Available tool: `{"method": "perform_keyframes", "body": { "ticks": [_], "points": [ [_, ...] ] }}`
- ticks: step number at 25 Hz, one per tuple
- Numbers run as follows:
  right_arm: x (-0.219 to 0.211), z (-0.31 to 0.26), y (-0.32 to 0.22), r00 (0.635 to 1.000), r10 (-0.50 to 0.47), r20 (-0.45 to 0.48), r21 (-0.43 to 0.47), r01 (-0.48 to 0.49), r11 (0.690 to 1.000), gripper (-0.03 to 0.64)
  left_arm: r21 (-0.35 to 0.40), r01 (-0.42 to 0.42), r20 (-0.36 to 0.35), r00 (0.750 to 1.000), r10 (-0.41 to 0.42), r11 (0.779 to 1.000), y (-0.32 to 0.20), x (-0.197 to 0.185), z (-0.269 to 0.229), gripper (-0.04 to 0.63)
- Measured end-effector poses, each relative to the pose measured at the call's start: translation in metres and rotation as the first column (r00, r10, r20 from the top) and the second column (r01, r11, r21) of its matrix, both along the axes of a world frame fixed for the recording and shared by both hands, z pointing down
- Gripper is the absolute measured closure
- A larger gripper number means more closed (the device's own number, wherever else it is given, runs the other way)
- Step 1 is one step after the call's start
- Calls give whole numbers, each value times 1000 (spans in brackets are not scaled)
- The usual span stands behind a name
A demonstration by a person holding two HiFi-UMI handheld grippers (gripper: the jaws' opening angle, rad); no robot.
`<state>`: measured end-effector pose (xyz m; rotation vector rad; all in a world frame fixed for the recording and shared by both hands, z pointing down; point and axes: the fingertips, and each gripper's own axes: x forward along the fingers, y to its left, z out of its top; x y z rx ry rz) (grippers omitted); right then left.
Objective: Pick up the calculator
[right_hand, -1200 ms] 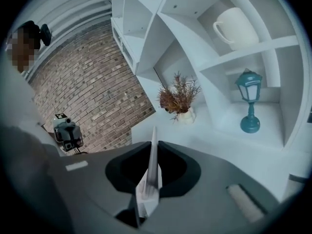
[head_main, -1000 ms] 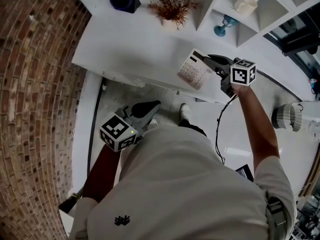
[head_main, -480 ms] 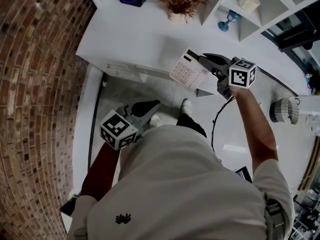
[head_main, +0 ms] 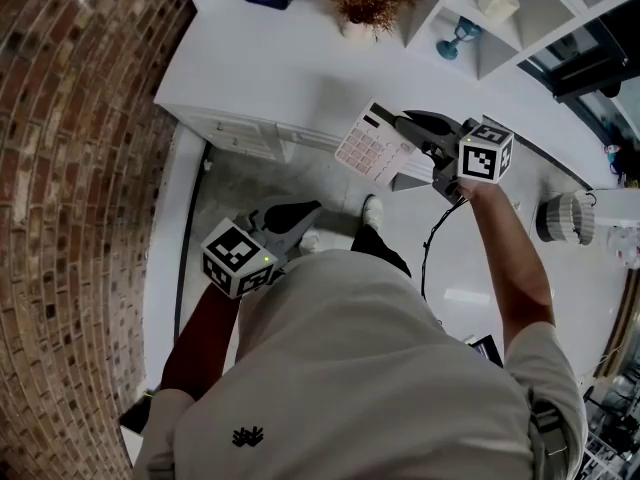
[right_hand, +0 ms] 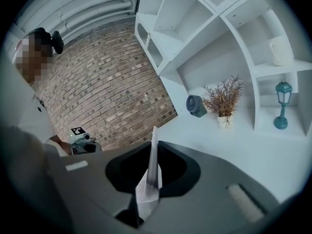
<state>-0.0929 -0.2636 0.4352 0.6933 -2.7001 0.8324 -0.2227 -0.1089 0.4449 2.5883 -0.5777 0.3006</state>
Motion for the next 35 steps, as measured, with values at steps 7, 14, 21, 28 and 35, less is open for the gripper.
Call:
{"method": "perform_keyframes", "body": {
  "ticks": [7,14,21,28,35],
  "points": [
    [-1,-3,6,1000,-5,10,-2,5,1000,558,-4,-2,3,1000,2,1000,2,-2,0,589],
    [6,-8,11,1000,-4,14,4,3,1000,558,11,-26,-2,1000,26,1000,2,7,-1,589],
    [15,-9,15,1000,6,21,-2,-6,1000,558,5,-39,-5,999,39,999,1,15,-3,590],
    [15,-11,15,1000,0,23,-1,0,1000,558,9,-52,-4,999,52,999,-4,17,-3,589],
    [15,-13,17,1000,-1,27,-2,1,1000,558,15,-54,-9,998,54,998,-6,17,-4,590]
  ]
}}
